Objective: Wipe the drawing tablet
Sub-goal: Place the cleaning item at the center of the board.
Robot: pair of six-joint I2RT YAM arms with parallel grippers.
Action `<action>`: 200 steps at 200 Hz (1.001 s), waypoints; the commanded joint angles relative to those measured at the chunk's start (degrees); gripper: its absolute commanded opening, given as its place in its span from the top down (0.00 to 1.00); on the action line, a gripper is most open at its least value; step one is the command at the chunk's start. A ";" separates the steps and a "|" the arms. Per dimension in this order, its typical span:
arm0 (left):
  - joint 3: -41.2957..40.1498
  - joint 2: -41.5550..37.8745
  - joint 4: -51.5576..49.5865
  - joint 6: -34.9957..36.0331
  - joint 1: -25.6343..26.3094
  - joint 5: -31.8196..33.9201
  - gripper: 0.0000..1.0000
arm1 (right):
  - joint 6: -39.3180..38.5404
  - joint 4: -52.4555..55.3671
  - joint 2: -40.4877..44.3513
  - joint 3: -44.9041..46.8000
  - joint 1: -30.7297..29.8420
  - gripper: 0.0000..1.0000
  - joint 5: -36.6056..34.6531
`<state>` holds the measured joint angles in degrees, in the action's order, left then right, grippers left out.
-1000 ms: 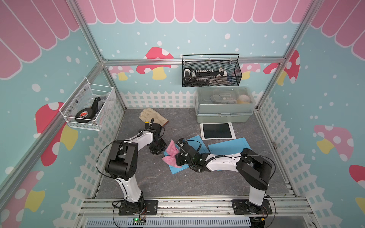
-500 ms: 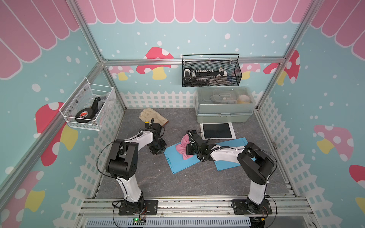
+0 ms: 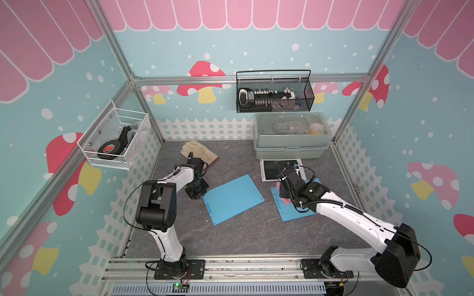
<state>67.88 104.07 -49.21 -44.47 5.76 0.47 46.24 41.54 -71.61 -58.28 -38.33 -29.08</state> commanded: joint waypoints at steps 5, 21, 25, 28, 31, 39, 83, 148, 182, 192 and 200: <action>3.33 -4.07 -5.08 -0.89 1.28 6.69 0.62 | 6.46 18.19 4.48 4.85 5.52 1.00 -2.64; 3.68 -8.02 -6.61 -3.48 2.93 8.58 0.55 | 8.19 18.66 7.82 10.19 11.23 1.00 0.80; 3.59 -9.05 -6.56 -4.23 3.49 8.10 0.55 | 8.40 18.39 8.60 11.41 12.92 1.00 1.78; 3.50 -9.72 -6.47 -4.84 4.08 7.56 0.55 | 8.43 18.02 9.19 12.37 14.25 1.00 2.29; 3.49 -10.33 -6.30 -5.40 4.72 7.06 0.55 | 8.36 17.53 9.73 13.27 15.42 1.00 2.96; 3.49 -11.62 -5.12 -6.74 7.21 4.98 0.55 | 7.99 15.99 10.87 15.41 18.23 1.00 4.51; 2.73 -8.80 12.88 -18.78 28.56 -7.23 0.56 | 4.71 8.83 7.09 18.67 25.87 1.00 7.87; 20.81 12.50 23.44 -26.85 39.83 -8.82 0.58 | 2.70 3.49 1.40 19.38 29.70 0.99 9.42; 24.51 18.77 22.82 -27.99 39.12 -8.50 0.61 | 2.15 2.84 1.96 19.03 29.89 1.00 9.48; 24.23 19.81 22.77 -28.21 38.74 -8.87 0.62 | 1.97 2.71 2.16 18.59 29.89 1.00 9.57; 23.63 20.28 22.76 -28.13 38.42 -8.93 0.62 | 1.77 2.55 2.27 18.36 29.89 1.00 9.45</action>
<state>91.33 122.17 -26.20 -70.39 45.30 -8.10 48.42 44.97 -70.00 -39.31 -8.86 -19.35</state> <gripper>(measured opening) 0.382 0.054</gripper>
